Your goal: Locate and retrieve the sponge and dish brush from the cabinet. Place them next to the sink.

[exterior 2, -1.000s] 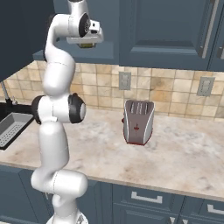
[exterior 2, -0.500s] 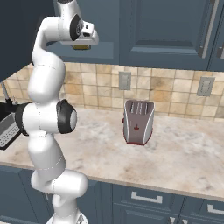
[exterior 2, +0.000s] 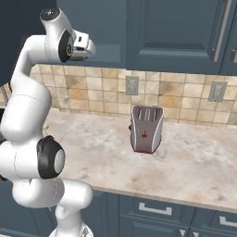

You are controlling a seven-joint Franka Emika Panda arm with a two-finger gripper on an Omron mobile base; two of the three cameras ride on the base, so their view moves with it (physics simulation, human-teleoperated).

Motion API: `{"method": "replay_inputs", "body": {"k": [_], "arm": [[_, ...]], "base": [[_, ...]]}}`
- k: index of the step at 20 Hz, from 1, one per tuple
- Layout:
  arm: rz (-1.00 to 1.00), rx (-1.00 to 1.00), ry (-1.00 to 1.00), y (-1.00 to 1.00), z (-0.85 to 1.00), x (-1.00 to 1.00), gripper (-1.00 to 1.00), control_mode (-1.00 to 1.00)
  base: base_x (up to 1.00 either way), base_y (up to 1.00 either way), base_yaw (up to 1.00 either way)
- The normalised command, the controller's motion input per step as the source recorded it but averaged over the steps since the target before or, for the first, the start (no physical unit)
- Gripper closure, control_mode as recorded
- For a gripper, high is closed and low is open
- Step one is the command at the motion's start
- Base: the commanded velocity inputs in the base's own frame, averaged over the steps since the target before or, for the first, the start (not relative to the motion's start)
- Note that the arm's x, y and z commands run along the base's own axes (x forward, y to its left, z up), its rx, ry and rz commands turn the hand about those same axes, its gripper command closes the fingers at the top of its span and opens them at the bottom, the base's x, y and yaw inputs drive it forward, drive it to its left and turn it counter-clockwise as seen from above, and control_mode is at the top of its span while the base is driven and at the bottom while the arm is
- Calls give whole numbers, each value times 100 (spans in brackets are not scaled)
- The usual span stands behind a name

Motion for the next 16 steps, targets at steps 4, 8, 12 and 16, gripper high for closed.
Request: {"method": "replay_inputs", "body": {"k": [4,8,12,16], "arm": [[-3,4,-9,0,22,-99,100,-100],[-1,2,-2,3,21,-98,100,-100],[5,1,0,14,-8,-92,100,-100],[8,0,0,14,-22,-95,100,-100]], "base": [[0,0,0],[0,0,0],[0,0,0],[0,0,0]]}}
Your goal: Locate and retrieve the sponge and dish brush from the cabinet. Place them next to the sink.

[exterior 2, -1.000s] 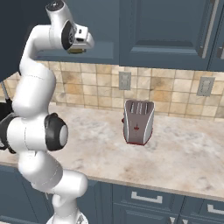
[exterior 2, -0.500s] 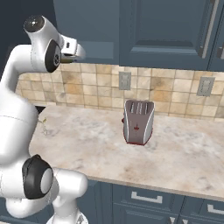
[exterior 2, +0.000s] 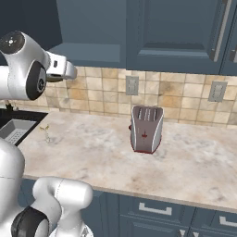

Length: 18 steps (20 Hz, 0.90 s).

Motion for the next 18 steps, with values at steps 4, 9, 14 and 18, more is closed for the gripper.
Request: {"method": "replay_inputs", "body": {"k": [4,9,14,18], "arm": [[11,0,0,19,-19,-73,100,-100],[8,0,1,20,-50,-32,100,-100],[17,-4,0,0,-77,1,100,-100],[21,-1,0,-1,-80,17,100,-100]], "base": [[0,0,0],[0,0,0],[0,0,0],[0,0,0]]}}
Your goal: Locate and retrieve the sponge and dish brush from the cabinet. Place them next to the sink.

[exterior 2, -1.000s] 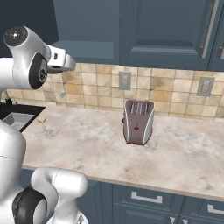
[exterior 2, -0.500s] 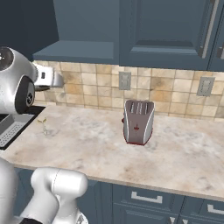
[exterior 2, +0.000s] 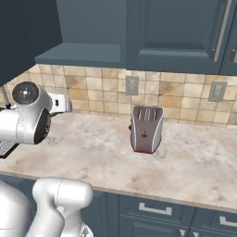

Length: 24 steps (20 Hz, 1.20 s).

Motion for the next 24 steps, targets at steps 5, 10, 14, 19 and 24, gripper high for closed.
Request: {"method": "replay_inputs", "body": {"k": [5,10,14,19,24], "arm": [[21,-6,8,18,-89,5,100,-100],[22,-11,8,30,-93,13,100,-100],[26,0,-1,27,-75,32,100,-100],[27,0,-1,43,-69,34,100,-100],[14,-11,2,66,-50,25,100,-100]], "base": [[0,0,0],[0,0,0],[0,0,0],[0,0,0],[0,0,0]]}}
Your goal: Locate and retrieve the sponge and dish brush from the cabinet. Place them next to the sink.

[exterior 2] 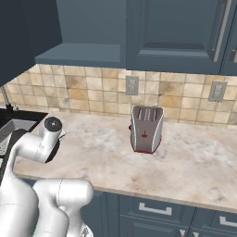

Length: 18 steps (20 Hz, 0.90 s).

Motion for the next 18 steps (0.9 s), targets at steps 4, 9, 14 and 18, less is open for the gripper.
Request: {"method": "replay_inputs", "body": {"k": [4,9,14,18], "arm": [[9,-11,8,77,-39,40,100,-100],[5,-2,0,55,-30,41,100,-100],[3,-4,0,39,-34,56,100,-100],[2,-5,0,39,-32,59,100,-100]], "base": [[0,0,0],[0,0,0],[0,0,0],[0,0,0]]}}
